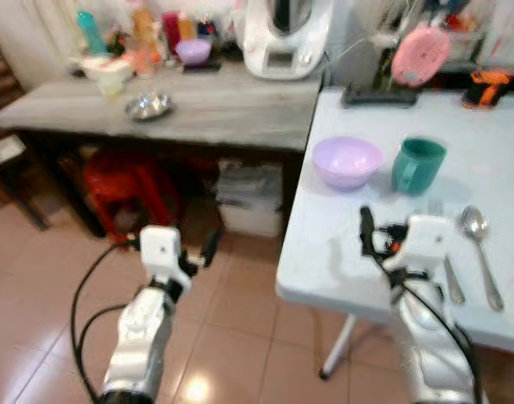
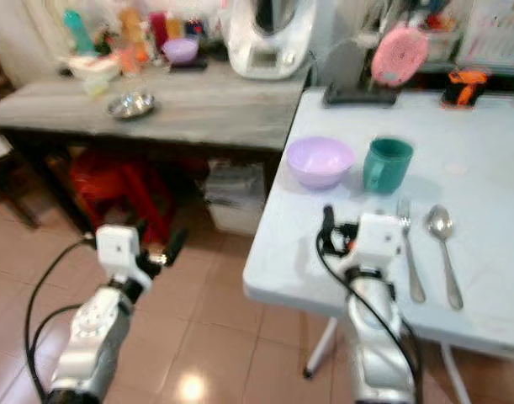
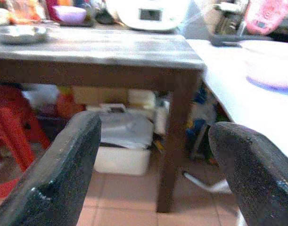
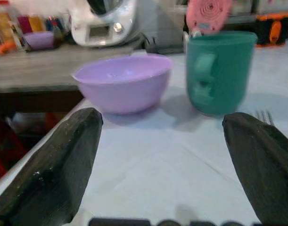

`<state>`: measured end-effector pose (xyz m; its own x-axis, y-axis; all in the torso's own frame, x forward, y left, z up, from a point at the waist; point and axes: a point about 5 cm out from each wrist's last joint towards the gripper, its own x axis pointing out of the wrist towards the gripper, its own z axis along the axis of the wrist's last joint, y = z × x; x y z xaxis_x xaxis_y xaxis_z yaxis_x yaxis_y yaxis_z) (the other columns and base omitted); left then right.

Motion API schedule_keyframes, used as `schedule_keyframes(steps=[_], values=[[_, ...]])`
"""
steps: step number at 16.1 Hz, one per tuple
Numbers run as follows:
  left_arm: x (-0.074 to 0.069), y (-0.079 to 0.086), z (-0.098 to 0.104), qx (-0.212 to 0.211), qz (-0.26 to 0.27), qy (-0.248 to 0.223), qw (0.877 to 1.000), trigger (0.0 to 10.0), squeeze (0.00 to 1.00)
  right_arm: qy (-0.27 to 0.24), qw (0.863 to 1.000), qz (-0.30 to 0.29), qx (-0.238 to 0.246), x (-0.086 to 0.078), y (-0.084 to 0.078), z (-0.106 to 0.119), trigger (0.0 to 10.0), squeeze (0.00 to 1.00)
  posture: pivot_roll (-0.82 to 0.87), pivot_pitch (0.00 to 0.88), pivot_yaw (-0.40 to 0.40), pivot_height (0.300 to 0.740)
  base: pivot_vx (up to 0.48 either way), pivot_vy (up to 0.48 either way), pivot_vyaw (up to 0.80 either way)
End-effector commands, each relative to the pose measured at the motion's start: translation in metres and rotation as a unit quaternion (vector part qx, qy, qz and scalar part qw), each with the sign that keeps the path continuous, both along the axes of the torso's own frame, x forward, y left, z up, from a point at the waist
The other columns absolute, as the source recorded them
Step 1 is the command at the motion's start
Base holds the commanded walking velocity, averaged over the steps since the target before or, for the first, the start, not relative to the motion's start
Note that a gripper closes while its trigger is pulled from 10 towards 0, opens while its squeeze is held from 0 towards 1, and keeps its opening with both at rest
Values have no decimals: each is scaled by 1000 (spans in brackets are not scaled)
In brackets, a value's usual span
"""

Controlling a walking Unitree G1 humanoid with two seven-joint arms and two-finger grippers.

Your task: Setting the table

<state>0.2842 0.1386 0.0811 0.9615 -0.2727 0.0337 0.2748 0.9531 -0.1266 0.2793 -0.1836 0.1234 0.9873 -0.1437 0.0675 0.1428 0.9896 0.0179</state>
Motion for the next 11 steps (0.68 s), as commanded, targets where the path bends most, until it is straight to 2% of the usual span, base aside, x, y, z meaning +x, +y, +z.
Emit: schedule_keyframes(steps=[1,6,11], values=[[0,4,4,-3,-5,-7,1000,10000,0,-8,1000,8,0,2,4,3,10000,0,-71,2,96,740,0,0,0],[-3,0,9,-24,-31,-18,999,10000,0,-7,1000,4,5,1,2,3,10000,0,-74,10,97,740,0,0,0],[-5,-4,8,-32,-45,-16,998,10000,0,-7,1000,6,4,2,3,3,10000,0,-79,9,95,740,364,0,0]])
